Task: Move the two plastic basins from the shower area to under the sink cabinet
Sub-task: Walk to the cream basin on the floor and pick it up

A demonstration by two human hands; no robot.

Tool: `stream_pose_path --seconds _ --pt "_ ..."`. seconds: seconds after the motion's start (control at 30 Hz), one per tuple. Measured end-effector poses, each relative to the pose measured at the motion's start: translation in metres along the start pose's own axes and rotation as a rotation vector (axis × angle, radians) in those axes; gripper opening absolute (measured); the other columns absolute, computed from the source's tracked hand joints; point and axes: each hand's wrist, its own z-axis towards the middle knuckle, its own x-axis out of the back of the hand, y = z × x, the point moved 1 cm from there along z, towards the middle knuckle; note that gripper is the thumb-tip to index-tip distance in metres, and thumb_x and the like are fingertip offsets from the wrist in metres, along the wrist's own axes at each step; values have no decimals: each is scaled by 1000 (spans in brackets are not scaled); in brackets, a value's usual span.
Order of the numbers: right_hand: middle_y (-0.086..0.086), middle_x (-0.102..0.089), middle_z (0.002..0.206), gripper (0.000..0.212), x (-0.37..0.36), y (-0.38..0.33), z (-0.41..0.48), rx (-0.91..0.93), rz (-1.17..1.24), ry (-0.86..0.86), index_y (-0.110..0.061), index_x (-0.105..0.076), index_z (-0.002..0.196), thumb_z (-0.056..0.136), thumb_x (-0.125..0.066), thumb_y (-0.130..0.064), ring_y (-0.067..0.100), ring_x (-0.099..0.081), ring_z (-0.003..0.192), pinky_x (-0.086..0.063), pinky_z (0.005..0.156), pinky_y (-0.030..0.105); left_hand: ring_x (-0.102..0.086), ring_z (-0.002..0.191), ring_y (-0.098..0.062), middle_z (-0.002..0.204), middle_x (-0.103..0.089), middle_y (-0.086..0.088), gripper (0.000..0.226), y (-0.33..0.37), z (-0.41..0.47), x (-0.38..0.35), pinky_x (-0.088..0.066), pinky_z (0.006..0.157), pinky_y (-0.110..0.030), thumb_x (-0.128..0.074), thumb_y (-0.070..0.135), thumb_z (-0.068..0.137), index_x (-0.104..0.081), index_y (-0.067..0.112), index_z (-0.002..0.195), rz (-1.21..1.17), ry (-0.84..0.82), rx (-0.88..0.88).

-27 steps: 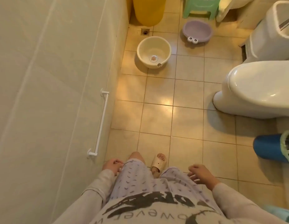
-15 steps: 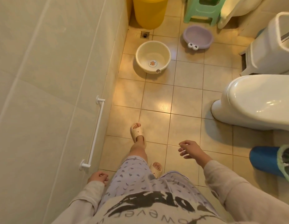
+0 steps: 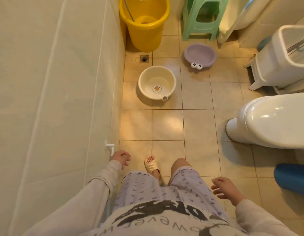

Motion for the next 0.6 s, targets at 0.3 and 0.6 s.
stream_pose_path --seconds 0.3,0.6 --pt "16 -61 83 32 13 -90 35 0 48 -13 2 -58 105 95 -47 -26 26 -55 66 -45 60 30 -50 56 -15 74 -58 -3 18 81 38 26 -36 47 -22 -44 7 90 -55 13 79 -69 18 -1" --pt "16 -62 91 24 61 -269 89 176 13 -76 -3 -57 101 95 -46 -23 24 -57 69 -46 57 28 -44 54 -20 72 -54 -9 20 112 85 18 -30 51 -23 -41 3 92 -54 7 76 -237 73 255"
